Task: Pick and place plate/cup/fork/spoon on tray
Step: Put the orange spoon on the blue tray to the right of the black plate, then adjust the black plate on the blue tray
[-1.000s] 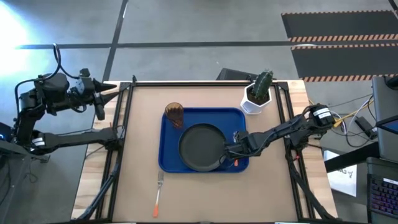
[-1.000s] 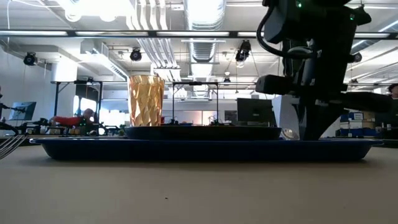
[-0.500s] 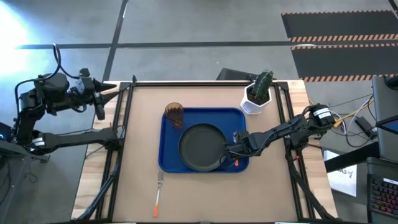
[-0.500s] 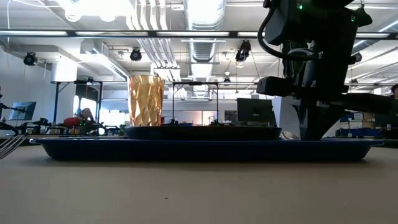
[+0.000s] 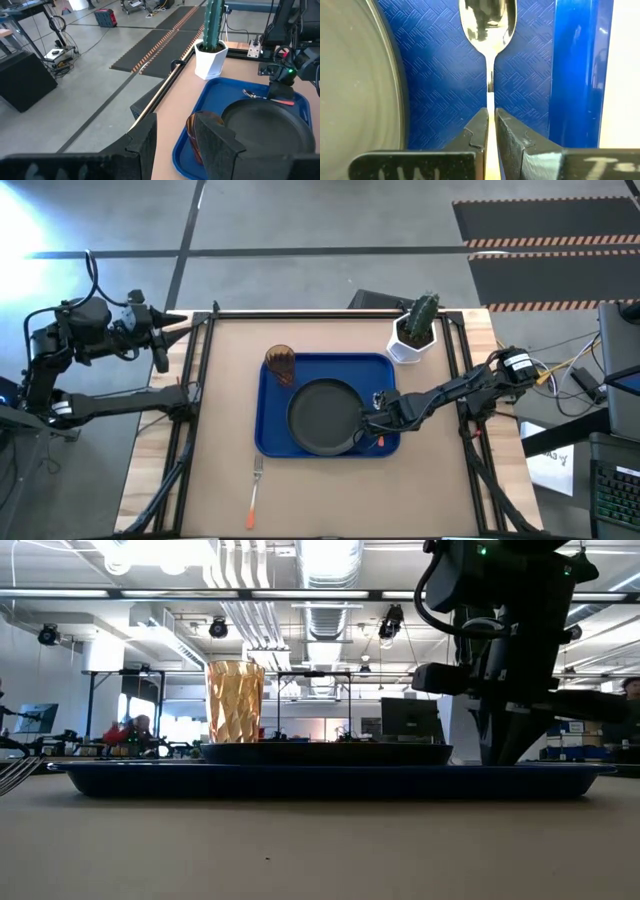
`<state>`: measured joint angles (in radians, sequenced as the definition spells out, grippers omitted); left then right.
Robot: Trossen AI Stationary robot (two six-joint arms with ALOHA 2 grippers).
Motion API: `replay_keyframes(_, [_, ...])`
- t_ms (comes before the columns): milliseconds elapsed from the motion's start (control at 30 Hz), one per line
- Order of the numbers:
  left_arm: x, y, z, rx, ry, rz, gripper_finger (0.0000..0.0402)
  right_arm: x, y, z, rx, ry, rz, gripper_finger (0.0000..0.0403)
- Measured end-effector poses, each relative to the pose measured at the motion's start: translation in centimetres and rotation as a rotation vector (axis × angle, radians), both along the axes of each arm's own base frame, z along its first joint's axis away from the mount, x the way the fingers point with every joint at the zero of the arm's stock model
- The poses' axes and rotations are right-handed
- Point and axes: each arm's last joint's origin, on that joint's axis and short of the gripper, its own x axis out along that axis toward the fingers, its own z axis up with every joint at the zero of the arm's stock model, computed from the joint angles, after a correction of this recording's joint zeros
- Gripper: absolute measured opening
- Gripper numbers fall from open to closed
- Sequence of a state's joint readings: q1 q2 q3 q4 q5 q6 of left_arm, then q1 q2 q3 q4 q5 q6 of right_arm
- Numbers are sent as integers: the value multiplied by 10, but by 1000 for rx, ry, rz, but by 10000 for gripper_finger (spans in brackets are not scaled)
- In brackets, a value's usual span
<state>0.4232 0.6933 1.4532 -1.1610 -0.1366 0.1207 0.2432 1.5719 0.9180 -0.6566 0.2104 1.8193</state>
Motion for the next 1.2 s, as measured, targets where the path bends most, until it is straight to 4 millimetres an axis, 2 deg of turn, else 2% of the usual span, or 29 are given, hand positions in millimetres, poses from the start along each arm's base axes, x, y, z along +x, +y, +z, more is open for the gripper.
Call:
replay_keyframes(267, [0,0,0,0,0,0,116,2,0,2,-26,-19,8,24])
replay_keyframes(667, [0,0,0,13,8,-7,116,13,0,24,-88,-36,32,23])
replay_keyframes(1200, [0,0,0,13,11,-7,116,13,0,24,-93,-49,-6,22])
